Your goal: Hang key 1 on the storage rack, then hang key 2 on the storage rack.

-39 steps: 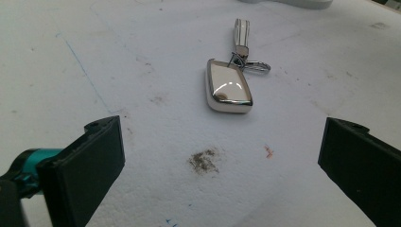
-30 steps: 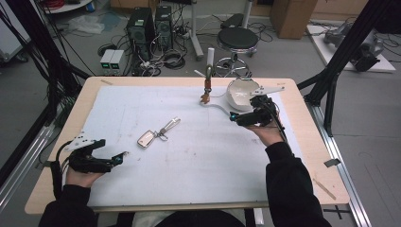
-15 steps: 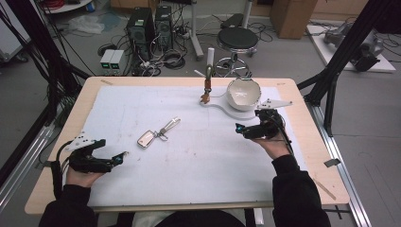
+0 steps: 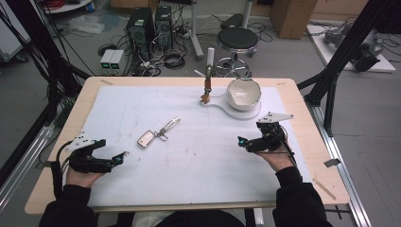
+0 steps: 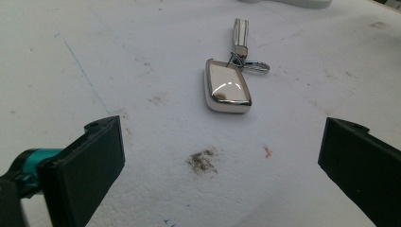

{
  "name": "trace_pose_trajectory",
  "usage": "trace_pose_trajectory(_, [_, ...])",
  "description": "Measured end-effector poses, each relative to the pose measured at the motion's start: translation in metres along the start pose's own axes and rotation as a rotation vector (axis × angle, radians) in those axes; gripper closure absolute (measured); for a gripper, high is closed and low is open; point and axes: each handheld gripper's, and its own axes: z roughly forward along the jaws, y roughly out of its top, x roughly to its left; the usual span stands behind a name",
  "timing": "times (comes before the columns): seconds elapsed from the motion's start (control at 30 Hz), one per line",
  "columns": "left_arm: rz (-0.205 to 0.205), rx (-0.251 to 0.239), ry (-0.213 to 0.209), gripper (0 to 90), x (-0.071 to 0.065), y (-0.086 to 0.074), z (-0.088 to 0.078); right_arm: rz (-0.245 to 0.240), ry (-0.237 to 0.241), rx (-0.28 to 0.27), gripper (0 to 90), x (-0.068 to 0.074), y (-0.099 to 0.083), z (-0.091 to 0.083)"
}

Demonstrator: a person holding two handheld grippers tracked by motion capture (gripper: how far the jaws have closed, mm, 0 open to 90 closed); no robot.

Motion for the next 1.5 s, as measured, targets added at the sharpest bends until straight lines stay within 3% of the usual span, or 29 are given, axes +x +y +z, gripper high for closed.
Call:
trace_pose_trajectory(0.3, [0.001, 0.006, -0.002, 1.7, -0.001, 0.000, 0.000, -0.017, 0.004, 0.032, 0.9, 0.004, -0.019, -0.002])
trace_pose_trajectory(0.53, [-0.003, 0.006, -0.002, 1.7, -0.001, 0.000, 0.001, -0.015, 0.015, 0.021, 0.8, 0.004, -0.027, -0.004])
trace_pose_trajectory(0.97, [-0.003, 0.014, -0.001, 1.7, -0.001, -0.001, 0.001, 0.013, 0.033, 0.035, 0.8, 0.004, -0.042, -0.002])
trace_pose_trajectory(1.5, [-0.008, 0.019, -0.016, 1.7, -0.004, 0.012, 0.003, 0.007, 0.034, 0.019, 0.8, 0.005, -0.047, -0.004])
